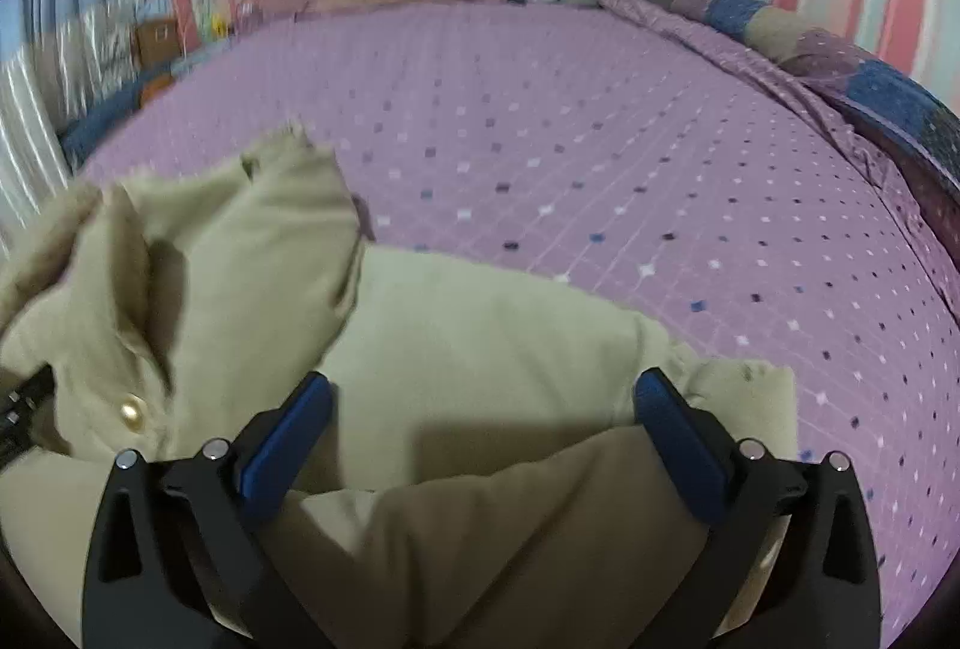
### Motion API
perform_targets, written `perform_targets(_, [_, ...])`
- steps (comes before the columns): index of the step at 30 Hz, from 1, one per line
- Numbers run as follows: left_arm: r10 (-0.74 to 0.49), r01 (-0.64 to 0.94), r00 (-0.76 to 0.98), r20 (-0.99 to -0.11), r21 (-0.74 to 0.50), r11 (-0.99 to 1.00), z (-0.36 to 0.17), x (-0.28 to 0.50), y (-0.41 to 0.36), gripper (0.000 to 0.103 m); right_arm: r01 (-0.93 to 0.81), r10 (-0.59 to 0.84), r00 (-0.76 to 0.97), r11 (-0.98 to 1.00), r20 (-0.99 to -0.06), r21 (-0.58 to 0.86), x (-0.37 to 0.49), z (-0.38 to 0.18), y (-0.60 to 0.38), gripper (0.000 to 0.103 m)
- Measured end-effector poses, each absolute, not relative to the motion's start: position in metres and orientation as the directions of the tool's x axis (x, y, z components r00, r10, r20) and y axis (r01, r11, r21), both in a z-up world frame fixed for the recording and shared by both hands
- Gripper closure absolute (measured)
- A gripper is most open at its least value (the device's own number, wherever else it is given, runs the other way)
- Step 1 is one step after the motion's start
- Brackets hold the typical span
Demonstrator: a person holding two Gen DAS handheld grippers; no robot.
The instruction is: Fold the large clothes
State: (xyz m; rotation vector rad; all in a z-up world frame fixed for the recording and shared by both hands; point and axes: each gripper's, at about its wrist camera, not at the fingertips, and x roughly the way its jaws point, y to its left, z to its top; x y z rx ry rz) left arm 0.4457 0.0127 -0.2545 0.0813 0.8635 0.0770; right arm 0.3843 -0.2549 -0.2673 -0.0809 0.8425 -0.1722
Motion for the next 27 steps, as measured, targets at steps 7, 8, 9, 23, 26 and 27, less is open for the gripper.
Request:
perform_targets(7, [0.170, -0.035, 0.602, -0.780, 0.186, 0.982, -0.258, 0.457, 0.002, 0.003, 0.106, -0.189, 0.603, 0.982, -0.775, -0.156, 0.399, -0.267, -0.256, 0.002])
perform_targets(8, [0.184, -0.033, 0.594, -0.783, 0.205, 0.978, -0.252, 0.453, 0.000, 0.003, 0.096, -0.185, 0.601, 0.982, -0.777, -0.160, 0.396, -0.261, -0.256, 0.002])
perform_targets(9, [0.189, -0.030, 0.596, -0.780, 0.214, 0.976, -0.242, 0.447, -0.002, 0.003, 0.073, -0.172, 0.612, 0.984, -0.772, -0.161, 0.388, -0.250, -0.253, 0.002])
perform_targets(23, [-0.086, 0.084, 0.486, -0.870, -0.051, 0.995, -0.220, 0.353, -0.013, 0.054, -0.038, -0.054, 0.614, 0.994, -0.788, -0.098, 0.285, -0.222, -0.254, 0.049])
perform_targets(26, [-0.107, 0.071, 0.487, -0.867, -0.083, 0.994, -0.229, 0.363, -0.008, 0.054, -0.018, -0.071, 0.606, 0.995, -0.793, -0.103, 0.293, -0.240, -0.261, 0.062])
perform_targets(27, [-0.103, 0.075, 0.485, -0.868, -0.076, 0.994, -0.234, 0.368, -0.009, 0.055, -0.019, -0.063, 0.604, 0.995, -0.795, -0.094, 0.295, -0.244, -0.262, 0.062])
